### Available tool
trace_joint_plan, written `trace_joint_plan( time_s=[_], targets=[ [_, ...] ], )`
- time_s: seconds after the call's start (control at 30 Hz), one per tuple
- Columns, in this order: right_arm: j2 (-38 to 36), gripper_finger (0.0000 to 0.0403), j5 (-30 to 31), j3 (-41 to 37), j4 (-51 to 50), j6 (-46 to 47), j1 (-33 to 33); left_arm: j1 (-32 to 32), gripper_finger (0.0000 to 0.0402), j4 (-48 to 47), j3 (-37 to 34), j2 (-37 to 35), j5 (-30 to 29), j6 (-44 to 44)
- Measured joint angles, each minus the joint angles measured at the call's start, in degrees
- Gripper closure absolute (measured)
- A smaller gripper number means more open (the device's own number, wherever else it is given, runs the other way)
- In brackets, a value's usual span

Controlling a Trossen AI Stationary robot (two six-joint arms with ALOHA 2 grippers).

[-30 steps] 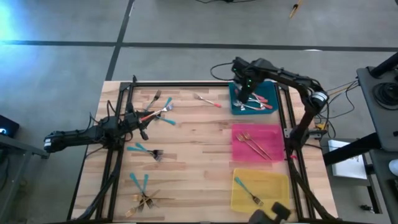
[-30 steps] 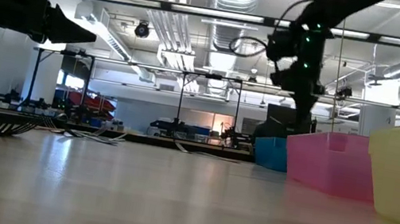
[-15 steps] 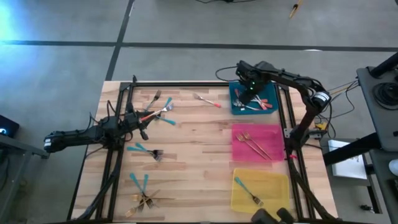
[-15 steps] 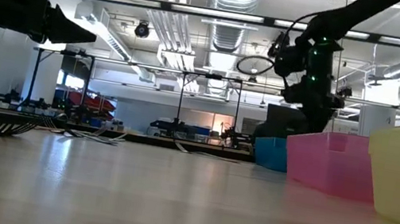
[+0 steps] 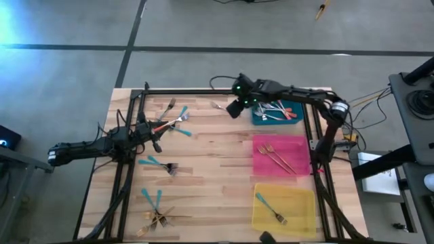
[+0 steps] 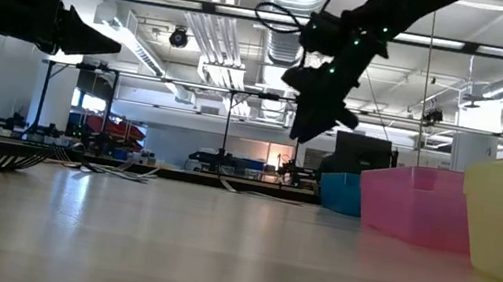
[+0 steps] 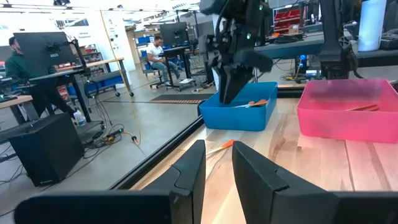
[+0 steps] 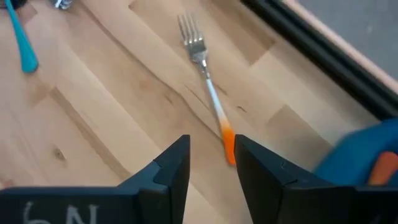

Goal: Sort silverware by color (type)
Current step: Put the orange fork into the blue bin

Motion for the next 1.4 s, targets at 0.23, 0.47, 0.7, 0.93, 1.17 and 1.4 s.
trace_joint_plan(
  time_s=[0.23,0.47,0.7,0.93,1.17,1.4],
  targets=[
    [8.79,0.0284,0.13,6.81,0.0,-0.7,0.52,0.01,0.0337,0.0,0.0,0.0,-0.01,0.0],
    [17.73,0.0284,1.59,17.13,-2.53,-4.01,0.39,-0.01,0.0337,-0.02,0.0,0.0,-0.01,0.0],
    [27.31,0.0284,4.39,29.52,-15.45,-6.7,-0.1,0.01,0.0337,-0.01,0.0,0.02,-0.01,-0.01],
    [33.2,0.0284,6.02,35.73,-20.2,-7.62,-0.4,0.01,0.0337,-0.02,0.0,0.04,-0.01,0.0],
    [34.96,0.0284,5.67,35.86,-20.14,-7.83,-0.79,0.01,0.0337,0.0,0.0,0.16,-0.01,-0.01],
    [35.31,0.0315,3.97,35.9,-20.19,-9.5,-0.86,0.01,0.0337,0.0,0.0,0.17,-0.01,0.0]
  ],
)
